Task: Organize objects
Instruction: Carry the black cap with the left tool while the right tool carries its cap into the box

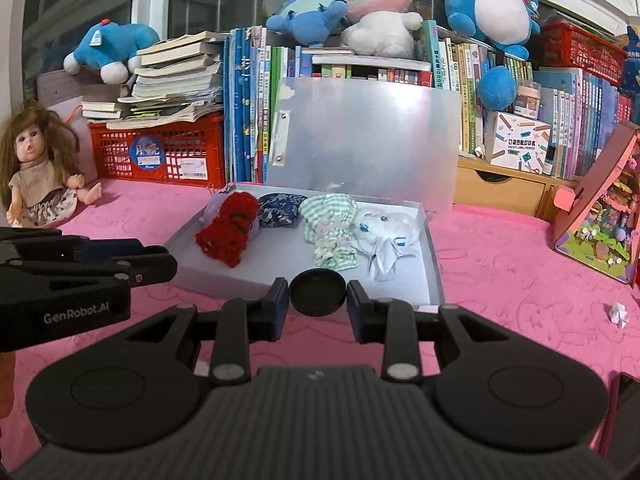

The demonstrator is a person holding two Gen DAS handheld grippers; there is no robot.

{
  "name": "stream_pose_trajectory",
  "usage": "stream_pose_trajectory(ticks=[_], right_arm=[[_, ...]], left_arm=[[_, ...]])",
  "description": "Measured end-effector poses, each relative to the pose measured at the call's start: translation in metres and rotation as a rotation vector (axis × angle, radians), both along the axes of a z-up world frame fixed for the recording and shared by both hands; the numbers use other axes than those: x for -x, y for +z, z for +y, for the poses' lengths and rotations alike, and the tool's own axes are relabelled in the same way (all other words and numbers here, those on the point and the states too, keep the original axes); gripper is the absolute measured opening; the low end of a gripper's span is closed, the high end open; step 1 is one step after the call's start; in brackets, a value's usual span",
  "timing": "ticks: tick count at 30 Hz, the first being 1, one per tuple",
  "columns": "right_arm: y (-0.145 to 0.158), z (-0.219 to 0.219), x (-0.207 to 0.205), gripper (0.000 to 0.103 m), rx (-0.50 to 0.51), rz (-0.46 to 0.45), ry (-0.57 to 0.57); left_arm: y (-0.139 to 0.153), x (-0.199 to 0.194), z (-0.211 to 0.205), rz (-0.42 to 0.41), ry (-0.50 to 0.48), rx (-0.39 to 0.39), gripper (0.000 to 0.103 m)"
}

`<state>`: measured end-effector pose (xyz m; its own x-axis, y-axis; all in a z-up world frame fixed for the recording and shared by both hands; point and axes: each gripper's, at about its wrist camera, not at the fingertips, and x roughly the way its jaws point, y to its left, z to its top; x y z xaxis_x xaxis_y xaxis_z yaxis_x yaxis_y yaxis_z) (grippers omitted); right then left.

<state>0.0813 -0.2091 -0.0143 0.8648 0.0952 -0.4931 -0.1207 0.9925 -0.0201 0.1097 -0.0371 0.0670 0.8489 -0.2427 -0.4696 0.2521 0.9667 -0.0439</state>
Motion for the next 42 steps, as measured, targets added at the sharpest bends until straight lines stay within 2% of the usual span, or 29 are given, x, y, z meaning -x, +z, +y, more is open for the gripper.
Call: stream_pose_trajectory(ticks=[5,16,27,42], right_arm=[[0.001,-0.008,-0.016,0.036,-0.021,0.022,-0.014],[-0.002,-0.024,-0.056,0.036,-0.074,0.077,-0.034],[-0.023,-0.042,-0.1,0.036,-0.142,0.168,-0.076],[-0.045,-0.056,-0.127,0.036,-0.224,0.255,-0.098]], left_arm=[[0.004,-0.016,0.0,0.006,-0.002,0.001,0.038],[-0.001,-0.069,0.004,0.064,-0.003,0.066,0.038],[-0.023,-0.109,0.003,0.109,0.049,0.028,0.038],[-0.043,-0.135,-0.003,0.131,0.056,-0.004,0.038]])
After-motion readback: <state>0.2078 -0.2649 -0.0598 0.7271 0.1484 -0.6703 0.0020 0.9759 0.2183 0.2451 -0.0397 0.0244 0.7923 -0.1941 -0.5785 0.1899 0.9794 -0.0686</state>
